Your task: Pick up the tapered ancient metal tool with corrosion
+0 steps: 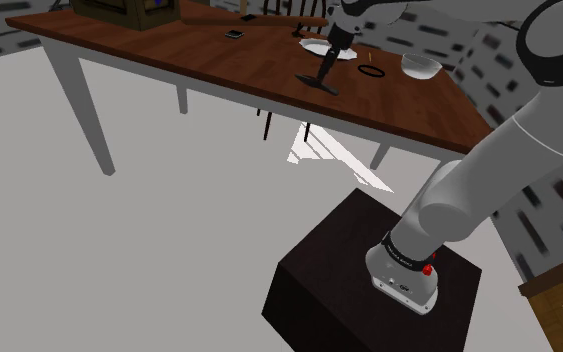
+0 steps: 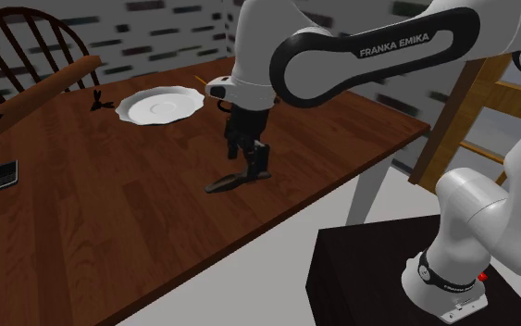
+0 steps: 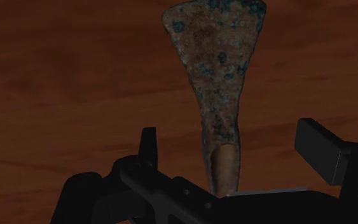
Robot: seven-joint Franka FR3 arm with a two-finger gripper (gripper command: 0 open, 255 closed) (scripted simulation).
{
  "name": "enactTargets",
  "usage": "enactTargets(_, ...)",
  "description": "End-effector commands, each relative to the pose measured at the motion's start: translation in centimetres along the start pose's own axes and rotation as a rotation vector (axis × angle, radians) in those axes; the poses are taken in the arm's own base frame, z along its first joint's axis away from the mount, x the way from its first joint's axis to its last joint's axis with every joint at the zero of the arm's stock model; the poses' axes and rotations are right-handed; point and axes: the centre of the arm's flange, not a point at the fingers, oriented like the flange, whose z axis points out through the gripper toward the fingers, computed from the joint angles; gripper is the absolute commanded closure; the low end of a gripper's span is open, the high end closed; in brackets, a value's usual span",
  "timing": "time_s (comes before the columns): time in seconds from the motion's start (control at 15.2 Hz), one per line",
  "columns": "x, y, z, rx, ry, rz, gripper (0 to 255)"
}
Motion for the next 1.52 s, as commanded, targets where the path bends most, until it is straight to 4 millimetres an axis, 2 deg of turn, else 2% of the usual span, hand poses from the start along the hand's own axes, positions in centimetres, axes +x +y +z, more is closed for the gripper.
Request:
enactTargets(0.0,-0.1,0.0,1.0,0.000,0.000,-0.001,0)
enactTargets(0.07,-0.3,0.0,1.8,0.000,0.000,-0.001,0)
enactTargets(0.2,-0.3,0.0,1.8,0.000,0.000,-0.001,0)
enactTargets(0.26,-0.3,0.0,1.8,0.000,0.000,-0.001,255)
enactTargets(0.86,-0.3,0.0,1.8,0.000,0.000,-0.001,255)
enactTargets(1.45,0.6,0.0,-2.9,0.000,0.000,-0.001,255)
